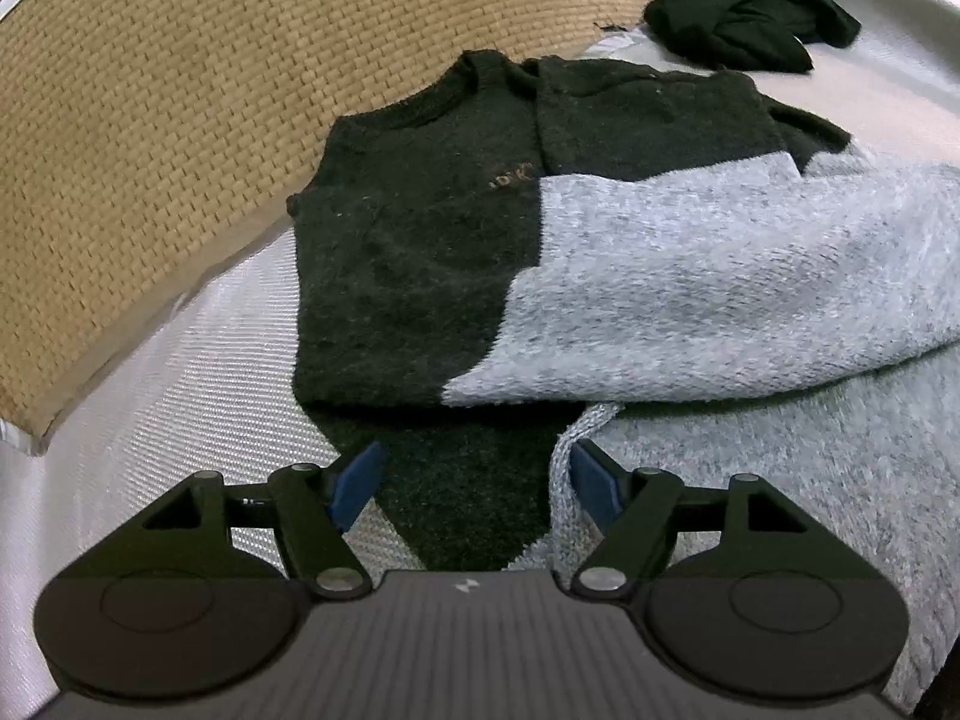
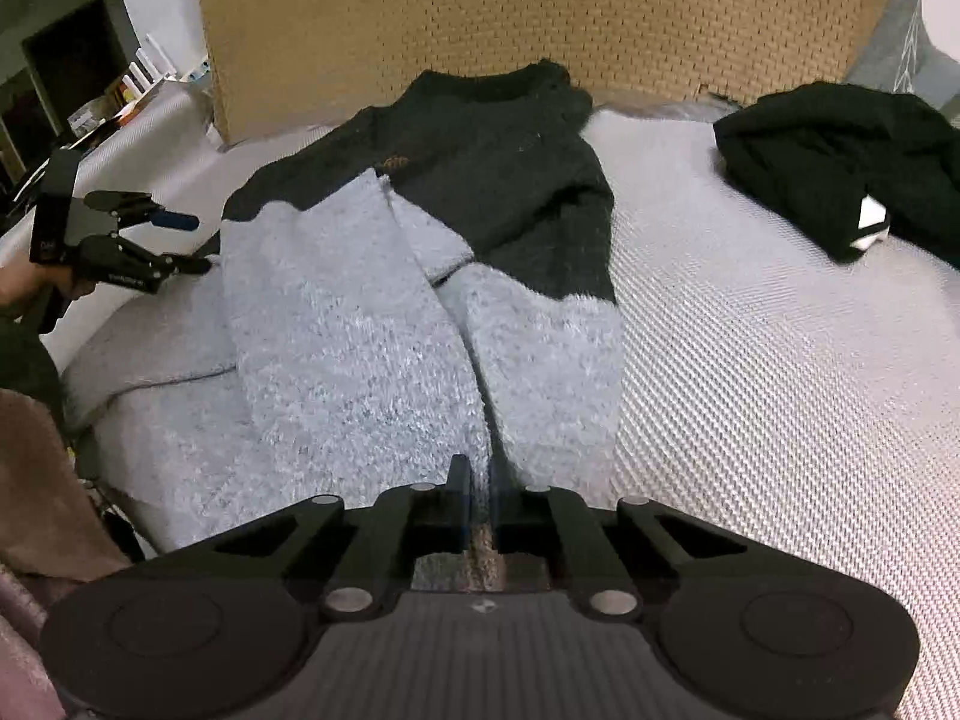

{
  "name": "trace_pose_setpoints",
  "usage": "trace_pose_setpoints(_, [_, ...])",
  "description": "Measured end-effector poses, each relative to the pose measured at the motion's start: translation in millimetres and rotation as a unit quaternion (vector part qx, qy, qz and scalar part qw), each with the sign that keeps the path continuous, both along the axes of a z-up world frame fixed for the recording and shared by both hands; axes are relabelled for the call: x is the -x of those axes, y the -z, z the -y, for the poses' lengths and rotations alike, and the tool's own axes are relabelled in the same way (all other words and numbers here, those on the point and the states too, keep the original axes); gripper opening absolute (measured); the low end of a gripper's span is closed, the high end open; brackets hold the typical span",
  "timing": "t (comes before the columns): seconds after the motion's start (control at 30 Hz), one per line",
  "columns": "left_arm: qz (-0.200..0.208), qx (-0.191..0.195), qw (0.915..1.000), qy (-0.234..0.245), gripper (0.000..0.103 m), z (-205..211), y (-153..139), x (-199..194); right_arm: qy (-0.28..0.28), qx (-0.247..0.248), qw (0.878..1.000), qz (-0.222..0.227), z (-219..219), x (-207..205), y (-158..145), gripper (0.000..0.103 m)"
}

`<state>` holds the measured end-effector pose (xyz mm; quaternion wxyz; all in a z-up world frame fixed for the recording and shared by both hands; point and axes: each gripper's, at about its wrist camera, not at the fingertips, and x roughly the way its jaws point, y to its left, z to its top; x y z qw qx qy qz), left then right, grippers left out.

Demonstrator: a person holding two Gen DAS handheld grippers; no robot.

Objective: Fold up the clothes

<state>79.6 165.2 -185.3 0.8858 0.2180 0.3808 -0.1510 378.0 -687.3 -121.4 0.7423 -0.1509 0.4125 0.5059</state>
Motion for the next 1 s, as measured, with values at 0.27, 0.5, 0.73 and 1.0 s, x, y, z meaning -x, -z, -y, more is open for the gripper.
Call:
trace_pose_setpoints(0.27, [0.048, 0.011, 0.9926, -0.111, 0.072, -28, -11, -7, 0.002, 0.012, 1.0, 0.008, -7, 3, 8, 0.008])
trace_pose_setpoints(0.5, [0.033, -0.022, 0.997, -0.066, 0.072, -26, 10, -46, -0.003, 0.015, 1.0, 0.02, -14, 10, 8, 0.014])
trace_pose_setpoints(0.73, [0.057, -0.023, 0.9964, -0.057, 0.07, -32, 25, -82, 0.001, 0.023, 0.999, 0.024, -18, 12, 11, 0.017])
trace_pose_setpoints(1.0, [0.063, 0.026, 0.9948, -0.075, 0.042, -30, 24, -106, -0.005, 0.021, 1.0, 0.02, -24, 11, 15, 0.017])
